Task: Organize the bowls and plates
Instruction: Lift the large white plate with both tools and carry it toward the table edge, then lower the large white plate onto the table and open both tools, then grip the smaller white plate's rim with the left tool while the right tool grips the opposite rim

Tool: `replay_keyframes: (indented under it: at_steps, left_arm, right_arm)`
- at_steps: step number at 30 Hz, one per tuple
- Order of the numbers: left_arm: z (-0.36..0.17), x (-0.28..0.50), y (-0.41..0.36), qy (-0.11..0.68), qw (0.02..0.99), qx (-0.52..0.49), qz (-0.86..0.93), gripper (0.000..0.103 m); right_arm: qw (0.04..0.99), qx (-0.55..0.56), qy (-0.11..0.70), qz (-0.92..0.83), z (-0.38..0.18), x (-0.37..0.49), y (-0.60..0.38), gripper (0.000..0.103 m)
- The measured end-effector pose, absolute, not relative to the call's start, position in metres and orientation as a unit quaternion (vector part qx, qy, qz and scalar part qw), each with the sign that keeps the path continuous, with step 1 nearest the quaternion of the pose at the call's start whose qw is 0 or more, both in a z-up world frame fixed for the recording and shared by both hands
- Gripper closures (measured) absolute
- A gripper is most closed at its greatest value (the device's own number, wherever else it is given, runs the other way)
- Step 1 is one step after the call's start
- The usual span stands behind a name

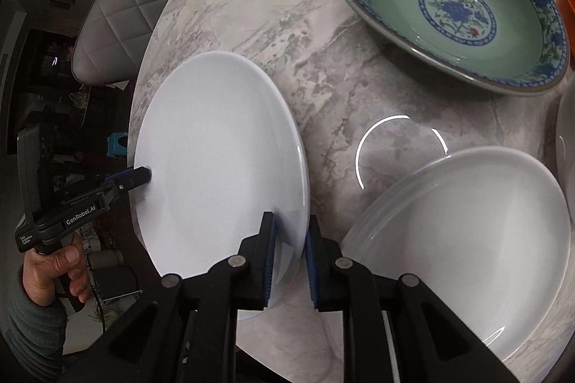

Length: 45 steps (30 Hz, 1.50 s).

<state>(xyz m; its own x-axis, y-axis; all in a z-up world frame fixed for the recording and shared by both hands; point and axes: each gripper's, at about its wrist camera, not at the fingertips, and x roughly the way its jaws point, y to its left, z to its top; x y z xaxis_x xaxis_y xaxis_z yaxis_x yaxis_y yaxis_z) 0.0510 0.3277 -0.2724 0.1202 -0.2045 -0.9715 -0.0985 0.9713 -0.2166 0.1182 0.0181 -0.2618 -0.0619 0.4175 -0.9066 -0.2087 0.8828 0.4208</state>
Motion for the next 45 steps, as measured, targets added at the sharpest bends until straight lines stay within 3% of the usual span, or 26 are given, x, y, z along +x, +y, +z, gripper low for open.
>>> replay_keyframes:
  at_steps: [11, 15, 18, 20, 22, 28, 33, 40, 45]
  left_arm:
    - [-0.267, 0.046, 0.332, 0.641, 0.755, -0.133, -0.042, 0.082]
    - [-0.260, 0.041, 0.329, 0.628, 0.765, -0.134, -0.049, 0.071]
    - [-0.245, 0.036, 0.330, 0.606, 0.782, -0.140, -0.048, 0.053]
    - [-0.231, 0.035, 0.331, 0.589, 0.794, -0.146, -0.043, 0.050]
    - [-0.212, 0.032, 0.331, 0.570, 0.805, -0.159, -0.045, 0.040]
    - [-0.149, 0.019, 0.278, 0.493, 0.843, -0.180, -0.120, 0.036]
    - [-0.134, 0.000, 0.181, 0.480, 0.841, -0.154, -0.196, 0.032]
    - [-0.177, 0.019, 0.104, 0.555, 0.798, -0.130, -0.197, 0.034]
    - [-0.206, 0.052, 0.078, 0.593, 0.775, -0.058, -0.211, 0.035]
  right_arm:
    - [0.689, 0.050, 0.687, 0.226, -0.266, 0.112, 0.021, 0.080]
    - [0.693, 0.047, 0.683, 0.226, -0.267, 0.112, 0.023, 0.078]
    - [0.701, 0.050, 0.675, 0.224, -0.264, 0.110, 0.022, 0.075]
    - [0.709, 0.057, 0.666, 0.226, -0.257, 0.108, 0.021, 0.062]
    - [0.723, 0.051, 0.651, 0.224, -0.246, 0.105, 0.020, 0.050]
    - [0.774, 0.093, 0.587, 0.219, -0.180, 0.068, -0.020, 0.042]
    - [0.826, 0.166, 0.505, 0.185, -0.134, 0.006, -0.119, 0.026]
    - [0.816, 0.235, 0.520, 0.097, -0.165, -0.018, -0.230, 0.025]
    - [0.786, 0.237, 0.557, 0.128, -0.200, 0.006, -0.242, 0.036]
